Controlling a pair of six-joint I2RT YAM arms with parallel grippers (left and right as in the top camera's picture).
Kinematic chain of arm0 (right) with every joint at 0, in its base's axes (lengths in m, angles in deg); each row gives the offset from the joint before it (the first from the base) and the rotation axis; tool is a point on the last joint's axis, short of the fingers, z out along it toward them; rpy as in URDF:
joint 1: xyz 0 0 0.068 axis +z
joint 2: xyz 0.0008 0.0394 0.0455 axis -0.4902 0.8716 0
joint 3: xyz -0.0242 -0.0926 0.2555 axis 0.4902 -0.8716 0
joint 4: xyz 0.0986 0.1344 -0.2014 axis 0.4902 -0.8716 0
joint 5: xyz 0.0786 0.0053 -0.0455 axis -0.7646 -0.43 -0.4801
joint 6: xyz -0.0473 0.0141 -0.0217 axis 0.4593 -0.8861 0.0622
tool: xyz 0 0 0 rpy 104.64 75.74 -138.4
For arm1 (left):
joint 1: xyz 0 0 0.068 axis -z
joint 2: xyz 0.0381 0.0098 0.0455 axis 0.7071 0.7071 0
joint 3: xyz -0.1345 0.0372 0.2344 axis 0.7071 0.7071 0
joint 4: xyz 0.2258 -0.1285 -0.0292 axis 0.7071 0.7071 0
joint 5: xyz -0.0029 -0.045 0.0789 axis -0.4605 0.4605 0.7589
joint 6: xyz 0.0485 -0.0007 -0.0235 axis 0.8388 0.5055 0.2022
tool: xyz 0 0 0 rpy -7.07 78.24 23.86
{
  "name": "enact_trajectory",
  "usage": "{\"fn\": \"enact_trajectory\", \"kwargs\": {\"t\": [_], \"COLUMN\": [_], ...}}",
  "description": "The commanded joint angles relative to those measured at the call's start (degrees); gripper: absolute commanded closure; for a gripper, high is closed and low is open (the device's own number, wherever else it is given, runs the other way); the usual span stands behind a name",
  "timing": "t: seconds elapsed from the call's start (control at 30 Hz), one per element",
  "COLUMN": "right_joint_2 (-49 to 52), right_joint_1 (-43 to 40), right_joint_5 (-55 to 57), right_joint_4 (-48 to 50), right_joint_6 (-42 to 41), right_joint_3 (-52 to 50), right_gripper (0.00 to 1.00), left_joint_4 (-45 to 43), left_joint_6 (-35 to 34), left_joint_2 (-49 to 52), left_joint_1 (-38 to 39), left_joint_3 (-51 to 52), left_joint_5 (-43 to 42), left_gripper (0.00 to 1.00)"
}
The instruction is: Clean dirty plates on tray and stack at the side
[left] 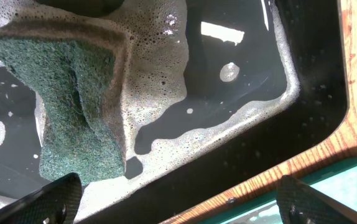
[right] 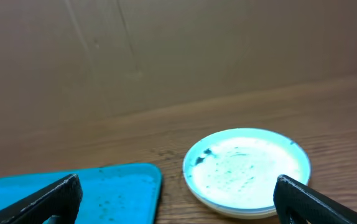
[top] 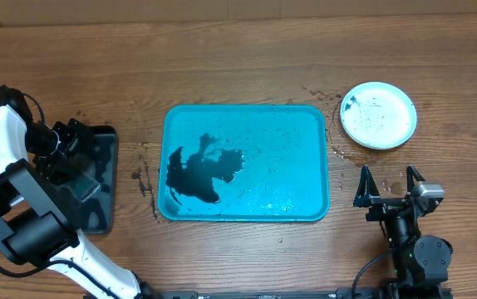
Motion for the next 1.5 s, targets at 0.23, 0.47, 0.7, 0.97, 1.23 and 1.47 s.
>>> {"fn": "enact_trajectory", "kwargs": {"t": [0.23, 0.47, 0.7, 0.97, 1.23, 1.47], "right_joint_2": [-0.6, -0.6, -0.6, -0.6, -0.6, -0.6], "right_joint_1": [-0.4, -0.4, -0.4, -0.4, -0.4, -0.4], "right_joint_5": [0.9, 0.9, 0.9, 0.9, 0.9, 0.9], "right_joint_4": [0.3, 0.3, 0.3, 0.3, 0.3, 0.3], "right_joint_6": [3.1, 3.1, 3.1, 3.1, 3.1, 3.1], "right_joint_3": [-0.6, -0.6, -0.6, -0.6, -0.6, -0.6], "right_gripper": [0.00, 0.00, 0.00, 0.00, 0.00, 0.00], "left_joint_4": [-0.2, -0.2, -0.2, -0.2, -0.1, 0.7], "left_joint_6": [0.2, 0.2, 0.2, 0.2, 0.8, 2.4], "left_joint_2": [-0.9, -0.9, -0.9, -0.9, -1.0, -6.8], "left_joint_1": [-0.3, -0.3, -0.3, -0.2, -0.2, 1.2], "left_joint_3": [-0.3, -0.3, -0.3, -0.3, -0.3, -0.1], "left_joint_5": [-0.3, -0.3, -0.3, -0.3, 0.7, -0.3], "left_gripper": [0.00, 0.00, 0.00, 0.01, 0.00, 0.00]}}
